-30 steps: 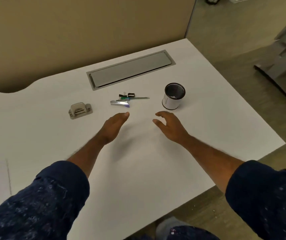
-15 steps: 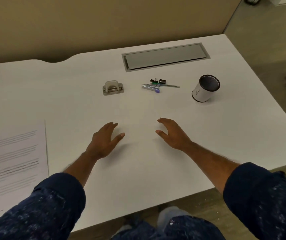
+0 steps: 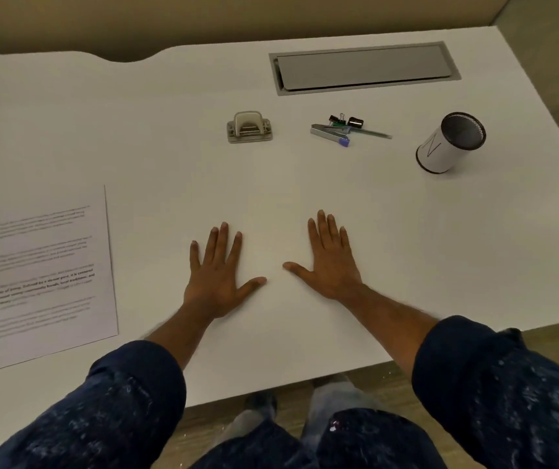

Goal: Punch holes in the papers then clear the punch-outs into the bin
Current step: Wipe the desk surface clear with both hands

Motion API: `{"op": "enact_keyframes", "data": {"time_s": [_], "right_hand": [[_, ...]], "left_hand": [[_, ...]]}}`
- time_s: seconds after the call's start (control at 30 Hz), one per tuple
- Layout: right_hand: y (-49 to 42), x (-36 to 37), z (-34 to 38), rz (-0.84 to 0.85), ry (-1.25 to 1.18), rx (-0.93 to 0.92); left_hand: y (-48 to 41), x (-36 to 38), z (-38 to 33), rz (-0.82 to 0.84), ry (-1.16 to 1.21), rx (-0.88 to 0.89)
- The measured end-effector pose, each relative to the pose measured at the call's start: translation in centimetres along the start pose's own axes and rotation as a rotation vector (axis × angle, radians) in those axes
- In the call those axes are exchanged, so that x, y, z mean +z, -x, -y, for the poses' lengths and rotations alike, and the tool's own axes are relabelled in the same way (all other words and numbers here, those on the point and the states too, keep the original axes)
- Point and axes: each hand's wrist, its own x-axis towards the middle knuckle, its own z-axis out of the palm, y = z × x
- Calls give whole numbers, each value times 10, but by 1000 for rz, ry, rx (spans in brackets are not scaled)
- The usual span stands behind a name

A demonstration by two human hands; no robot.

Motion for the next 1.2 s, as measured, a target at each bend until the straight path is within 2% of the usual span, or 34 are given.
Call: {"op": "enact_keyframes", "data": {"time_s": [0.43,0.67,1.2], "right_hand": [[-2,10,23,-34,-32,-167],[-2,5,9,-132,-246,-54],[-1,6,-4,-122,-229,-117]], "left_hand": [[0,10,-1,-104,-18,37],[-9,10,-15,-118,-24,74],[-21,11,-52,-98,25,100]]}}
